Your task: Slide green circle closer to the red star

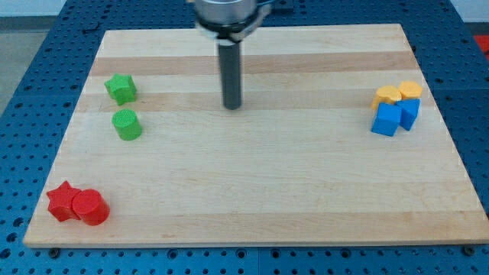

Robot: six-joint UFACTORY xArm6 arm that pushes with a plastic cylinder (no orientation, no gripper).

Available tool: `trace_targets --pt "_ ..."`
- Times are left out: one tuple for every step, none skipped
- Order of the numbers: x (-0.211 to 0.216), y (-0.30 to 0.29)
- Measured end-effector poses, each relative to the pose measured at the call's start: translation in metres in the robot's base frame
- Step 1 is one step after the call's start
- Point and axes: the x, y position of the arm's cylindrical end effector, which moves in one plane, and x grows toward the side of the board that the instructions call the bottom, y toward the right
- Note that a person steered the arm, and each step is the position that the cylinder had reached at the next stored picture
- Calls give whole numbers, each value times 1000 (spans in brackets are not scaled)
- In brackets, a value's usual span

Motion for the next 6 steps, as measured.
trace_targets --pt "4 -64" --pt "5 -113" --pt "29 -147" --pt "70 -164" --pt "103 -177" --pt "103 -180"
